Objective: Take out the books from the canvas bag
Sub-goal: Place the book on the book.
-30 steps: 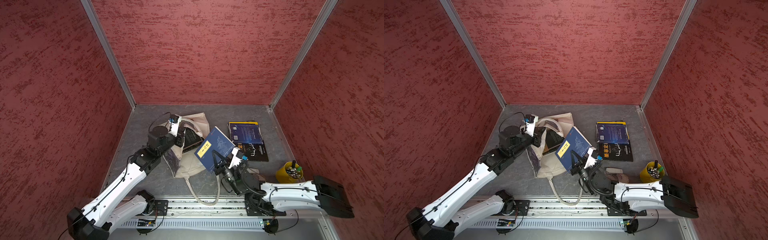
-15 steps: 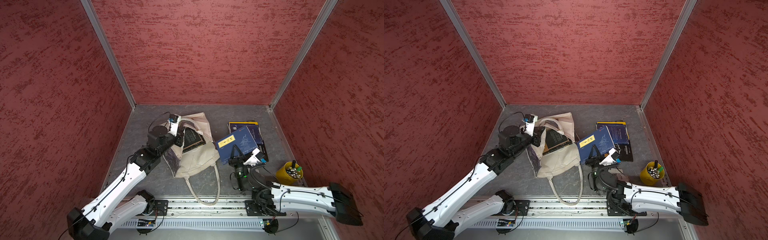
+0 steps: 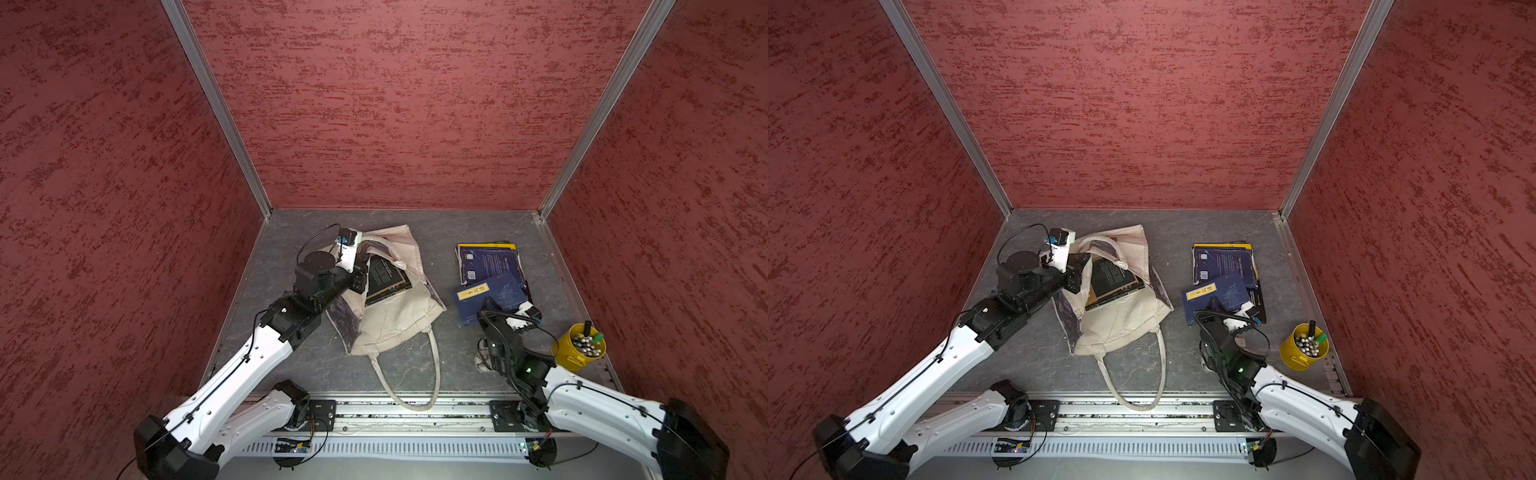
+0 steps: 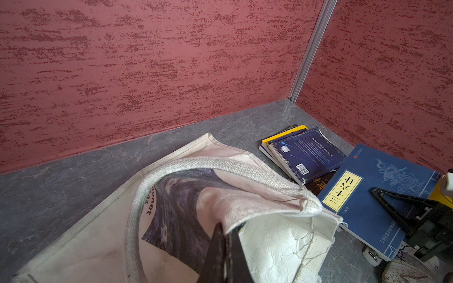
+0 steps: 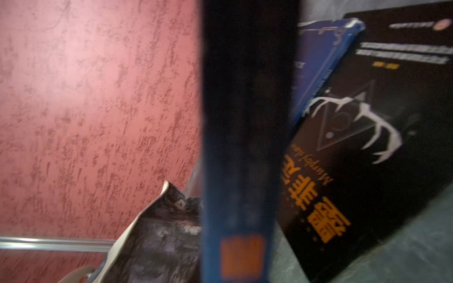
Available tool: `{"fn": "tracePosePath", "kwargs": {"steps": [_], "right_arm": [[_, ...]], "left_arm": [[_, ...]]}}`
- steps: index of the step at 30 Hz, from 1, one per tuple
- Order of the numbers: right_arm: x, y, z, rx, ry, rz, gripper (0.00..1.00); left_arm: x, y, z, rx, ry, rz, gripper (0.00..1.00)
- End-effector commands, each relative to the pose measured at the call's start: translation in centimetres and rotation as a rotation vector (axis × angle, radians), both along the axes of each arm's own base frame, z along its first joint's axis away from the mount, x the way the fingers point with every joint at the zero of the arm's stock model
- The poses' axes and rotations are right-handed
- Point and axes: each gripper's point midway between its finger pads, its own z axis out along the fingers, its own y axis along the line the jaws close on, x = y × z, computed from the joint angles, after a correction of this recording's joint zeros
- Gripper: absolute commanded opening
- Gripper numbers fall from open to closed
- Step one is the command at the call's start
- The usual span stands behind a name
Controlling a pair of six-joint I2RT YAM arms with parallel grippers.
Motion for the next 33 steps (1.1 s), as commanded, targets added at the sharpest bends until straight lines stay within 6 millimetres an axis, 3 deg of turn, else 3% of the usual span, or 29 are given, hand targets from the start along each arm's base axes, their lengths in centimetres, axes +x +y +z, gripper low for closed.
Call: {"fn": "tracePosePath", "kwargs": {"steps": [1,15,24,27,33], "right_arm": [[0.4,-0.6,-0.7,0.138,-0.01,-0.02,0.0],[1.1,-4.2,-6.5,0.247,0.141,-0.192,0.0],[3.6,-3.8,-7.0,0.246,0.185,-0.16,0.0],[3.9,-3.9,-7.6,0.266,0.213,-0.143,0.22],[3.7,-3.5,-7.2,0.299,0.189,-0.09,0.5]], "left_arm": [[0.3,0.5,1.9,-0.029,-0.044,0.028,0.0],[0.3,0.4,1.7,-0.025,-0.038,0.019,0.0],[0.3,0.3,1.7,-0.022,-0.036,0.017,0.0],[0.2,0.2,1.7,-0.02,-0.035,0.011,0.0],[0.3,0.2,1.7,-0.021,-0.034,0.01,0.0]]}}
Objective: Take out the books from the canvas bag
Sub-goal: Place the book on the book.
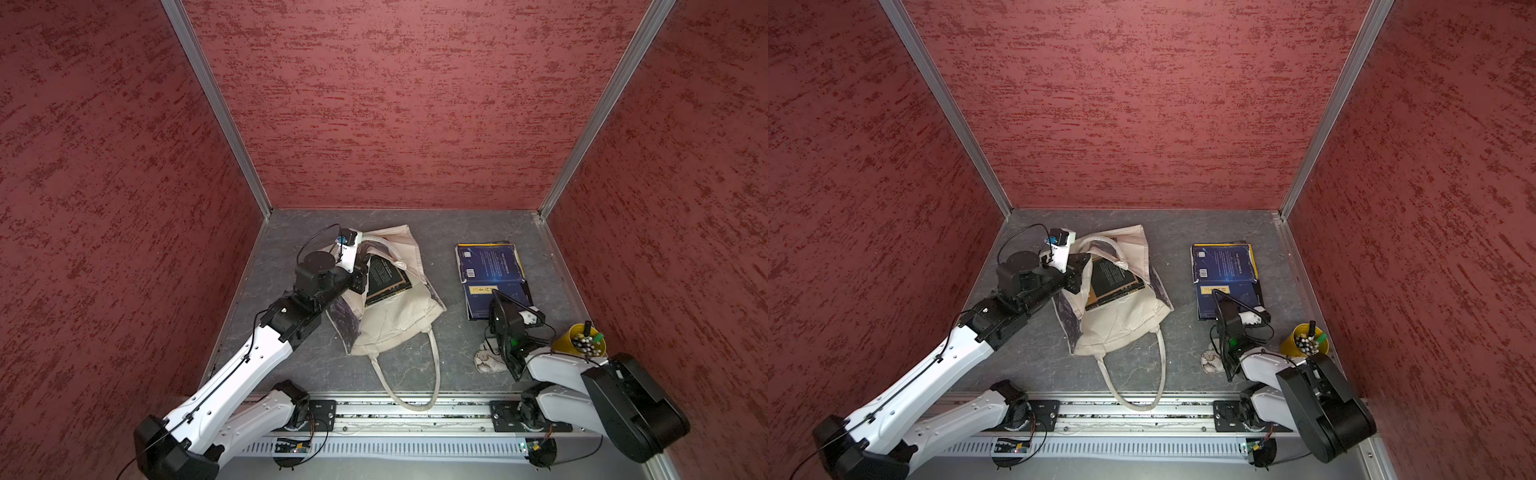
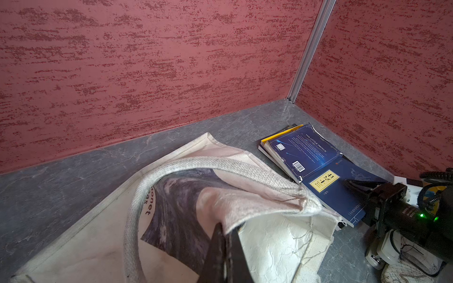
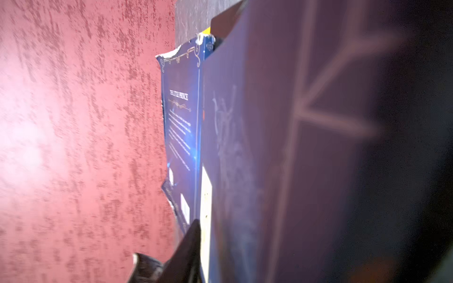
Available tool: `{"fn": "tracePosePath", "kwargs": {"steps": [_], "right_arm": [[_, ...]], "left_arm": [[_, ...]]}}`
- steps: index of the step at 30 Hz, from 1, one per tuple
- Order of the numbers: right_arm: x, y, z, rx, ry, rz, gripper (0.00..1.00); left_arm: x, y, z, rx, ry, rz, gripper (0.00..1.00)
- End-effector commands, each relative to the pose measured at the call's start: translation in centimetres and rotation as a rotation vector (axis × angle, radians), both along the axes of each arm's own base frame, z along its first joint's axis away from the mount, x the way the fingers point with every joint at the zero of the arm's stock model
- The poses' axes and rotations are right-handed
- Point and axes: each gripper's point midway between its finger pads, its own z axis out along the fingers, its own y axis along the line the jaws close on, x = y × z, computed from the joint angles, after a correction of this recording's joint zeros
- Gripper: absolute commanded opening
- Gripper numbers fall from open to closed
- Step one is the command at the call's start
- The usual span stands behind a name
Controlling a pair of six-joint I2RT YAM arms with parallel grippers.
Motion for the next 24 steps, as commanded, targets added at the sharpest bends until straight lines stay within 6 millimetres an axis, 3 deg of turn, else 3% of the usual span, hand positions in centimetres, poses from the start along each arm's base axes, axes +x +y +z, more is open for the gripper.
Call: {"fn": "tracePosePath", "kwargs": {"steps": [1,2,3,4,7,8,16,24], "right_arm": [[-0.8,0.7,-1.0,0.011,0.048,0.064,0.54],[-0.9,0.6,-1.0,0.017,0.059,0.065,0.6],[-1.0,0.7,-0.7,0.017,0.063,0.072,0.72],[-1.1,0.7,-0.4,0.015,0.068,0.078,0.75],[-1.4,0.9,0.4,-0.006,0.114,0.1,0.96],[-1.5,0.9,0.6,-0.004,0.129,0.102,0.98],[-3.0,0.9,2.3,0.007,0.182,0.123,0.99],[-4.0,2.2,3.8,0.054,0.152,0.212,0.99]], "left_arm": [[0.3,0.3,1.7,-0.019,-0.035,0.015,0.0],[0.3,0.3,1.7,-0.02,-0.034,0.013,0.0],[0.3,0.3,1.7,-0.018,-0.034,0.012,0.0],[0.3,0.3,1.7,-0.018,-0.034,0.011,0.0],[0.2,0.3,1.8,-0.02,-0.036,0.009,0.0],[0.2,0.3,1.8,-0.02,-0.037,0.009,0.0],[0.2,0.2,1.7,-0.016,-0.034,0.007,0.0],[0.1,0.2,1.8,-0.018,-0.033,0.002,0.0]]}}
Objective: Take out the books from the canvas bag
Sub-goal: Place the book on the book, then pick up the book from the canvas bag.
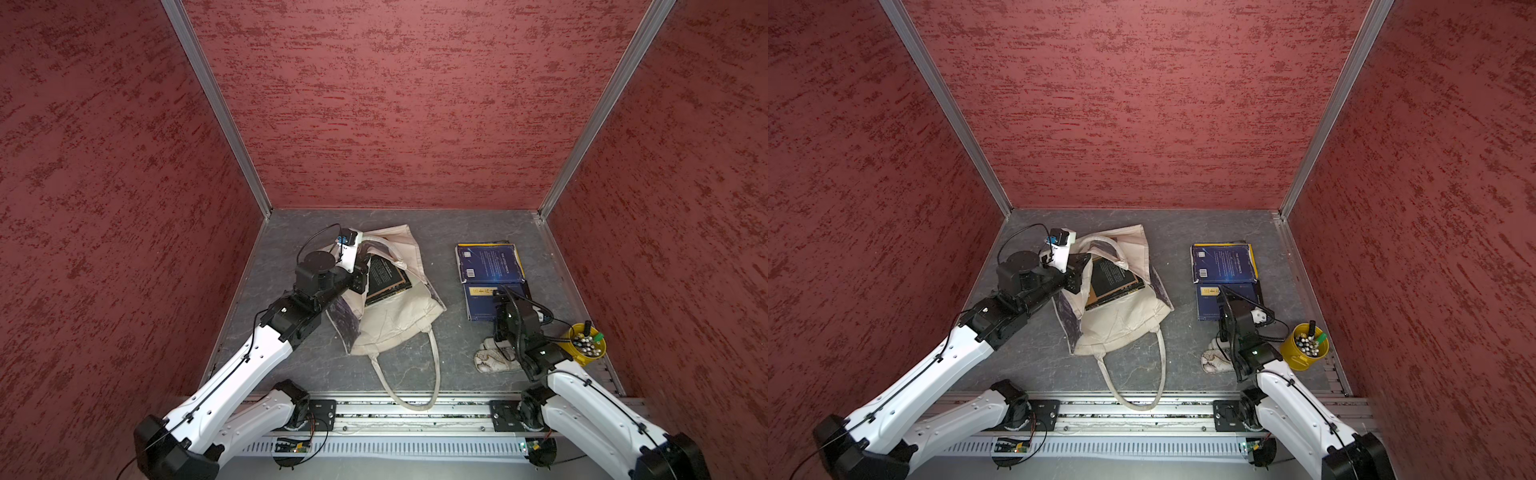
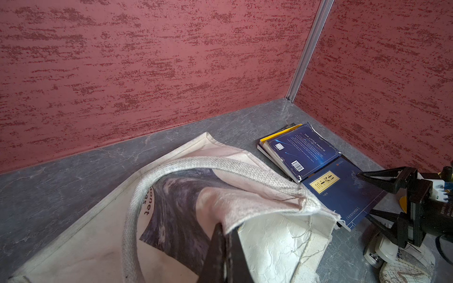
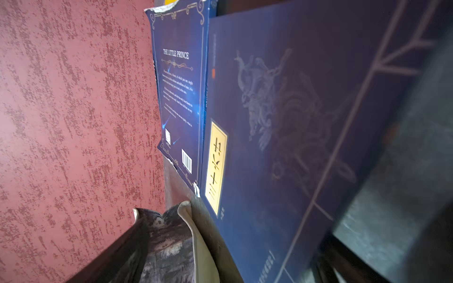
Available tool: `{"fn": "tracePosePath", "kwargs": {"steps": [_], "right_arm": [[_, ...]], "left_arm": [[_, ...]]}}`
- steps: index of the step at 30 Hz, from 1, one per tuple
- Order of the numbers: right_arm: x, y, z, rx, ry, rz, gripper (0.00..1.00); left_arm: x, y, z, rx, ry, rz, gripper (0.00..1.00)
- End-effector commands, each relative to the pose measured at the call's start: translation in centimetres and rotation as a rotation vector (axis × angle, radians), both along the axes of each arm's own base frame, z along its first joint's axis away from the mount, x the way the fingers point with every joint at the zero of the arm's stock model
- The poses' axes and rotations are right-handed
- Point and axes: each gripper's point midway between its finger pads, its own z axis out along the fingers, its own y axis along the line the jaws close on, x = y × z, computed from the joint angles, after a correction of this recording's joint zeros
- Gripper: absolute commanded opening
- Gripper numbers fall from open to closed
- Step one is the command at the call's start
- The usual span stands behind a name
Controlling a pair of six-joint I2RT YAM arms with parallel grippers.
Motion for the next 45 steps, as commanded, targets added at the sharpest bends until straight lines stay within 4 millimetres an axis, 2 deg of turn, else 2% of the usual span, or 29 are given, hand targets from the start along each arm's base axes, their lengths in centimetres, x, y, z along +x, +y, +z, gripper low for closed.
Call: {"fn": "tracePosePath", "kwargs": {"steps": [1,7,11,14,16,20,25,31,35,39,45], "right_arm": [[-0.2,0.7,1.5,0.019,-0.01,0.05,0.99],[0.7,2.7,5.1,-0.016,-0.131,0.197,0.98],[0.5,4.0,6.0,-0.017,-0.15,0.254,0.97],[-0.3,2.9,5.7,-0.057,-0.105,0.2,0.97],[-1.2,1.8,4.8,-0.051,-0.05,0.144,0.97],[-1.7,1.5,4.9,-0.007,-0.093,0.12,0.97],[-1.3,1.3,5.0,-0.037,-0.123,0.121,0.98],[0.0,4.6,7.3,-0.024,-0.238,0.286,0.97],[0.0,8.8,8.1,-0.002,-0.322,0.433,0.95],[-0.8,12.3,9.6,-0.052,-0.363,0.484,0.94],[-2.8,16.8,10.4,-0.074,-0.4,0.527,0.94]], "left_arm": [[0.2,0.3,1.8,-0.017,-0.036,0.008,0.0],[0.1,0.1,1.9,-0.022,-0.039,-0.002,0.0],[0.1,0.0,1.9,-0.02,-0.039,-0.01,0.0],[0.0,0.0,1.7,-0.017,-0.037,-0.013,0.0],[0.0,-0.1,1.7,-0.017,-0.037,-0.017,0.0],[0.0,-0.1,1.6,-0.013,-0.036,-0.018,0.0],[0.0,-0.1,1.6,-0.01,-0.035,-0.015,0.0],[-0.2,-0.3,1.8,-0.017,-0.04,-0.032,0.0],[-0.3,-0.3,2.0,-0.02,-0.047,-0.037,0.0],[-0.4,-0.5,1.8,-0.019,-0.045,-0.05,0.0],[-0.2,-0.6,1.5,-0.018,-0.039,-0.048,0.0]]}}
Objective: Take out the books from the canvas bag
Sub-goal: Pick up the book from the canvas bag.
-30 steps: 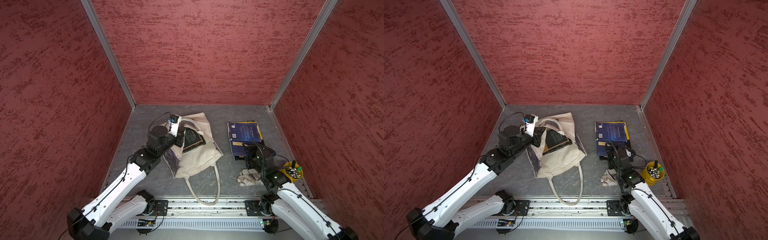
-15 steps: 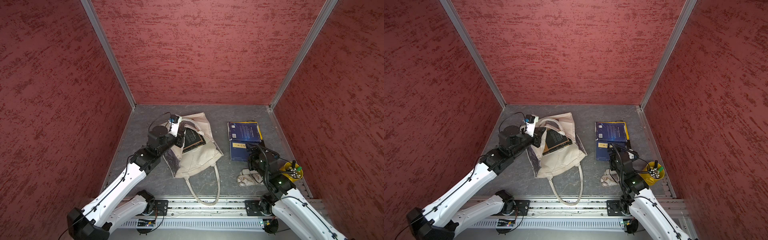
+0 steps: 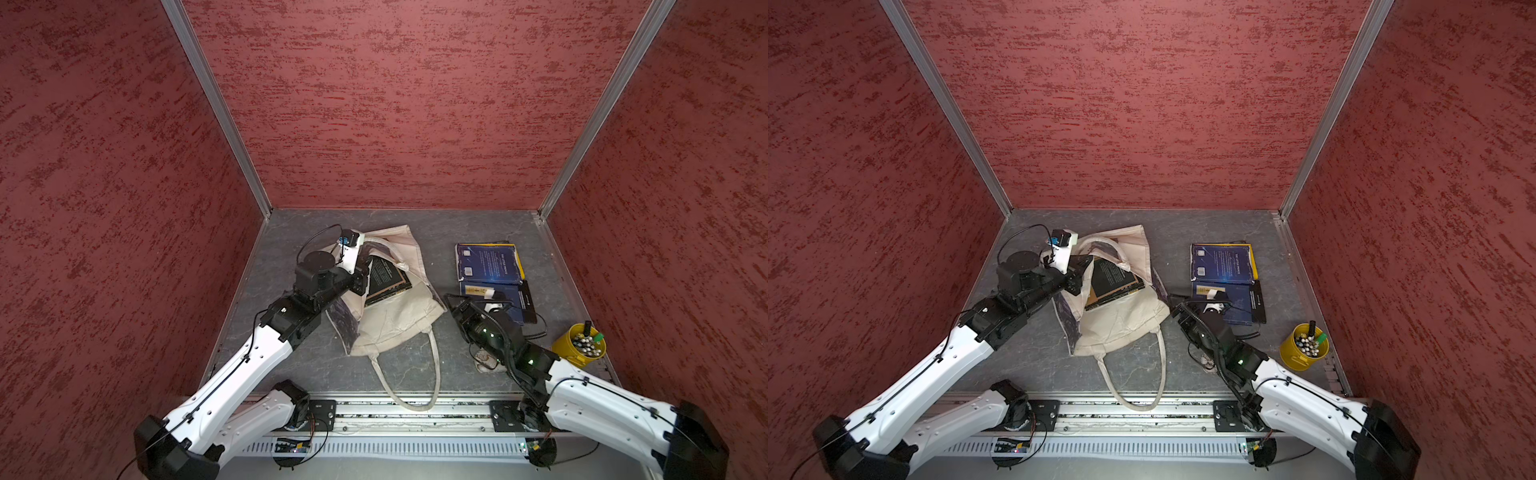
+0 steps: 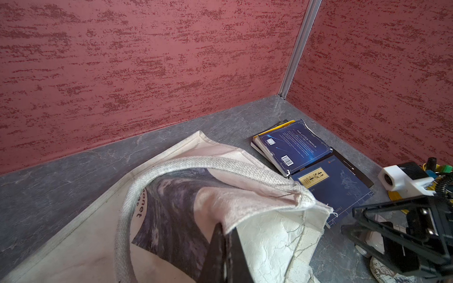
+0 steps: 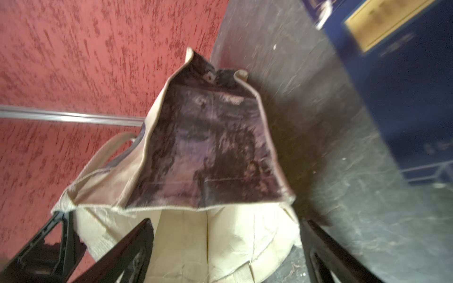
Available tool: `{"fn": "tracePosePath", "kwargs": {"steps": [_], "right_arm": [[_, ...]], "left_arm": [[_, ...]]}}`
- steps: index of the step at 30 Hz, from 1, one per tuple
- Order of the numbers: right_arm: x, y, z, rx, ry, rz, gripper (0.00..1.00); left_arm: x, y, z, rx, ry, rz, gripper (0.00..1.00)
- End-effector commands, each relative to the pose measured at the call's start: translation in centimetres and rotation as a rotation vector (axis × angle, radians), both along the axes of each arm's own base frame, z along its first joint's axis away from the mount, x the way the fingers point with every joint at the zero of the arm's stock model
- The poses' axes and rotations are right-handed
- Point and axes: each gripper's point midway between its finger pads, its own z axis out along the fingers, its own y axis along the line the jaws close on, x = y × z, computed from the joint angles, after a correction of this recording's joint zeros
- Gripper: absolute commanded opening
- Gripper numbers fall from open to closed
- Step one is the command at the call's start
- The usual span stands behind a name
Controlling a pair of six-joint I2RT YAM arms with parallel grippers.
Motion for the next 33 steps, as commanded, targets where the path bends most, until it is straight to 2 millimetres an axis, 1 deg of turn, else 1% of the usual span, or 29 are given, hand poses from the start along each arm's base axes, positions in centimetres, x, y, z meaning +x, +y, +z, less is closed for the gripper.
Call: {"fn": "tracePosePath", "kwargs": {"steps": [1,3,6,10,14,17,18,19,20,22,26,28,31,33], "right_arm": [[0.5,1.4,3.4,0.038,-0.113,-0.064,0.94],[-0.2,3.6,3.5,0.05,-0.135,-0.018,0.94],[-0.9,6.3,3.5,0.051,-0.149,0.027,0.94],[-1.6,9.0,3.9,0.036,-0.169,0.055,0.94],[-2.2,11.4,3.3,0.048,-0.174,0.088,0.94],[-2.7,14.3,2.5,0.038,-0.167,0.155,0.93],[-2.6,15.0,2.1,0.029,-0.161,0.165,0.93],[-2.6,15.5,2.1,0.037,-0.161,0.173,0.93],[-2.5,16.0,0.9,0.023,-0.154,0.178,0.93],[-2.3,16.4,0.3,0.025,-0.158,0.173,0.93],[-1.6,18.1,0.0,-0.028,-0.171,0.182,0.92],[-1.1,19.0,-0.6,-0.051,-0.168,0.193,0.91],[-0.2,20.0,-2.3,-0.039,-0.126,0.236,0.89],[0.4,20.5,-3.4,-0.02,-0.097,0.254,0.86]], "left_arm": [[0.2,0.0,1.6,-0.018,-0.045,-0.001,0.0],[0.3,0.1,1.7,-0.02,-0.048,0.005,0.0],[0.3,0.1,1.7,-0.022,-0.049,0.006,0.0],[0.3,0.1,1.6,-0.021,-0.051,0.011,0.0],[0.3,0.2,1.8,-0.025,-0.054,0.013,0.0],[0.3,0.2,1.9,-0.028,-0.058,0.012,0.0],[0.2,0.2,1.9,-0.029,-0.058,0.011,0.0],[0.2,0.2,1.9,-0.028,-0.057,0.011,0.0],[0.3,0.2,1.8,-0.028,-0.058,0.012,0.0],[0.2,0.3,1.9,-0.029,-0.061,0.015,0.0],[0.2,0.2,1.9,-0.03,-0.06,0.012,0.0],[0.2,0.3,1.9,-0.03,-0.062,0.013,0.0],[0.1,0.2,2.0,-0.033,-0.067,0.01,0.0],[0.0,0.3,2.1,-0.034,-0.072,0.007,0.0]]}}
